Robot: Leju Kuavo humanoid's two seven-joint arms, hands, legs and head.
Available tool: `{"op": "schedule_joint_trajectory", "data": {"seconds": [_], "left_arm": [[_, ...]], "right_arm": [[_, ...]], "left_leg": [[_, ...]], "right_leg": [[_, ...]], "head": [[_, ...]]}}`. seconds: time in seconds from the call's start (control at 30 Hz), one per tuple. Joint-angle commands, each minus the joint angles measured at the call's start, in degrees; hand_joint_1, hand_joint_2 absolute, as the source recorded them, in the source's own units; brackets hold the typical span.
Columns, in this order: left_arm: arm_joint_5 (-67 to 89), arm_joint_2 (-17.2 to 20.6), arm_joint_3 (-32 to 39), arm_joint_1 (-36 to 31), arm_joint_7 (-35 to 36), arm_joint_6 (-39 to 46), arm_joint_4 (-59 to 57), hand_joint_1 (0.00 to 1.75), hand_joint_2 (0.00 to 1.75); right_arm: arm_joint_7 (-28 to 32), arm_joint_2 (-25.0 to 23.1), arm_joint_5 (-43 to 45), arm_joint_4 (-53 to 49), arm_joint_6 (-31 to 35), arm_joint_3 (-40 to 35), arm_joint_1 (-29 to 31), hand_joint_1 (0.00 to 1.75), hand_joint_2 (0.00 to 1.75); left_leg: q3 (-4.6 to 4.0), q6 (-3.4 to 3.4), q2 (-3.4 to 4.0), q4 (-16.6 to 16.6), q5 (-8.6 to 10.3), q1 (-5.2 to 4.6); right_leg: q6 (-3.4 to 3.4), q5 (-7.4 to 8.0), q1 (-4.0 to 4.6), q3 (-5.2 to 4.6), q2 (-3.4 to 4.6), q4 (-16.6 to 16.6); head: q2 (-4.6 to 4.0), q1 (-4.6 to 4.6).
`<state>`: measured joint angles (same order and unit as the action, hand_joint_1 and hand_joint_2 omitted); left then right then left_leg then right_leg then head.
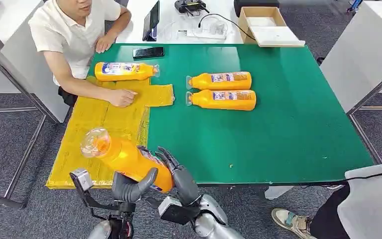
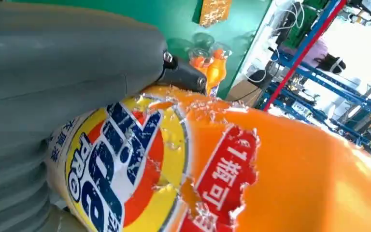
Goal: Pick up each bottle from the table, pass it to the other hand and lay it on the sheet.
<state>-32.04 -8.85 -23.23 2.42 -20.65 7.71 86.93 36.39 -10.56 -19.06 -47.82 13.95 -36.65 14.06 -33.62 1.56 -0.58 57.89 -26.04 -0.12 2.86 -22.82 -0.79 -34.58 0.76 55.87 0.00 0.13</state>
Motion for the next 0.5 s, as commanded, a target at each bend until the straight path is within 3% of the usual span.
{"op": "schedule_joint_trajectory", "data": {"seconds": [0.03, 0.1, 0.2, 0.27, 0.37, 0.5], "left_arm": [[3.93, 3.03, 10.85, -0.58, -0.59, 1.1, 1.75, 1.75, 1.75], [14.78, 5.34, 10.36, -1.13, -1.17, 6.76, 0.74, 1.75, 1.75], [43.56, 8.93, 9.26, -3.97, -2.75, 20.41, -5.79, 1.75, 1.75], [58.28, 10.21, 10.01, -6.05, 0.79, 25.07, -10.01, 1.75, 1.75], [70.82, 11.41, 13.01, -8.75, 5.62, 24.94, -13.53, 1.75, 1.75], [76.82, 12.33, 12.96, -9.48, 9.04, 24.08, -14.09, 1.75, 1.75]], "right_arm": [[0.94, 5.54, 3.21, -5.82, 4.33, 6.86, -6.97, 0.0, 0.0], [1.58, 6.78, 3.19, -7.99, 5.71, 11.32, -8.96, 0.0, 0.0], [2.73, 7.44, 1.84, -13.43, 7.15, 17.49, -12.12, 0.0, 0.0], [3.03, 7.29, -0.05, -17.96, 8.76, 20.19, -13.9, 0.0, 0.0], [1.87, 6.65, -2.19, -26.42, 10.0, 23.77, -16.81, 0.0, 0.0], [1.6, 6.08, -2.7, -28.1, 10.66, 24.87, -17.42, 0.0, 0.0]], "left_leg": [[0.18, -0.08, -0.06, -0.09, -0.02, 0.04], [0.15, -0.06, -0.13, -0.09, 0.0, 0.0], [0.25, -0.09, -0.25, -0.13, 0.0, 0.0], [0.22, -0.09, -0.2, -0.13, 0.01, 0.01], [0.16, -0.11, -0.23, -0.1, 0.03, -0.03], [0.07, -0.08, -0.02, -0.05, 0.0, -0.01]], "right_leg": [[-0.09, -0.05, 0.05, 0.22, -0.14, -0.08], [-0.07, -0.06, 0.01, 0.2, -0.19, -0.06], [-0.11, -0.12, 0.01, 0.34, -0.34, -0.08], [-0.11, -0.07, 0.02, 0.29, -0.27, -0.09], [-0.13, -0.09, -0.01, 0.21, -0.3, -0.01], [-0.09, -0.03, 0.01, 0.08, -0.08, 0.0]], "head": [[-0.02, 0.0], [-0.02, -0.04], [0.0, -0.02], [0.0, -0.02], [0.0, 0.0], [-0.02, -0.02]]}}
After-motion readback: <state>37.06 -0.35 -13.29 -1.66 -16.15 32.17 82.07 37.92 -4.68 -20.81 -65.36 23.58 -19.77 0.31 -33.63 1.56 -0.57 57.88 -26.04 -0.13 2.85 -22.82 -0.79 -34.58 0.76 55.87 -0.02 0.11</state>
